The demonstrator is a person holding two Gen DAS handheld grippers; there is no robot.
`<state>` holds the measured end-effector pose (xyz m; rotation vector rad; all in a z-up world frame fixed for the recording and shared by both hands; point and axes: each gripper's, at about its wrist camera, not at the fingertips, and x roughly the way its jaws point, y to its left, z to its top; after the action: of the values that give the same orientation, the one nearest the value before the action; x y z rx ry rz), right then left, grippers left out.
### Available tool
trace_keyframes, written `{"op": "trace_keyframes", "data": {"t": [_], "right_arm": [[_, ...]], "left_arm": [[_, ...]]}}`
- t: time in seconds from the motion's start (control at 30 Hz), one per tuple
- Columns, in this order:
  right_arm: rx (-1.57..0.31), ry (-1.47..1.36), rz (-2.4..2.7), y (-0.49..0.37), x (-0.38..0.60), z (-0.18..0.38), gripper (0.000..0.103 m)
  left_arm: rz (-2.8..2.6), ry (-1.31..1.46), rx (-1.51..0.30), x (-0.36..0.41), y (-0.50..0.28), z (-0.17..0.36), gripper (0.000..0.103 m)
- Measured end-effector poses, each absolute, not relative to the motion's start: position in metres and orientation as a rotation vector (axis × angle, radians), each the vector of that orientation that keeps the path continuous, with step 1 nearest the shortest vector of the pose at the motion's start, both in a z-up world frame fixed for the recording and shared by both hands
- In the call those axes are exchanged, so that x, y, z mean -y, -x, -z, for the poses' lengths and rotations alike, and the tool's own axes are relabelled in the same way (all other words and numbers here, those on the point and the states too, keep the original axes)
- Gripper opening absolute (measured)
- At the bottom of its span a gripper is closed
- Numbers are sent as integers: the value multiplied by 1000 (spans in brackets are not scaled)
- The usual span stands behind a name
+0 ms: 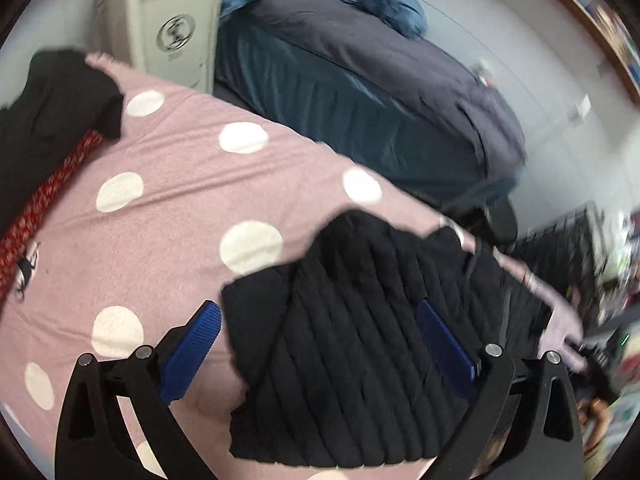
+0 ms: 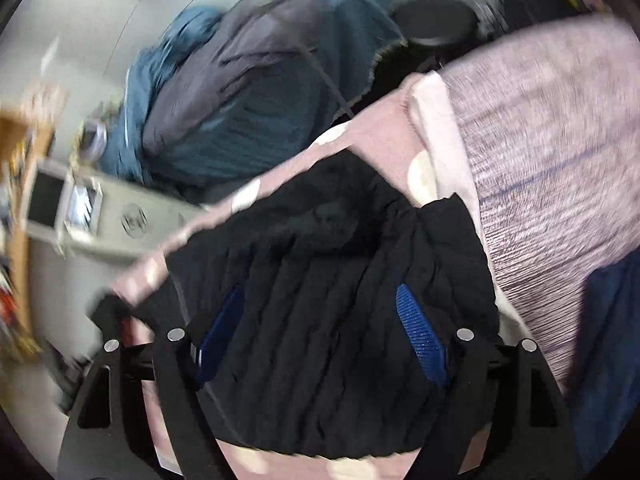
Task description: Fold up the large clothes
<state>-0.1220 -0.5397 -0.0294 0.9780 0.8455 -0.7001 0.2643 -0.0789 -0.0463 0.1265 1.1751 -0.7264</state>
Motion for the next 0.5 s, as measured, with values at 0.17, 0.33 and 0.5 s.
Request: {"op": "trace_keyframes", "data": {"t": [0.17,0.33,0.5], "right_arm": [[-1137,-612,668,76,448,47,78],[-1256,-507,675,58,409,69,78],[-1301,-536,695,63,413,82,78]], "left_arm": [[794,-348,-1175,117,-179,76,96],[811,-484,-1181,145,-130,109,96],[754,-491,-1229,146,-137,129,96]]}}
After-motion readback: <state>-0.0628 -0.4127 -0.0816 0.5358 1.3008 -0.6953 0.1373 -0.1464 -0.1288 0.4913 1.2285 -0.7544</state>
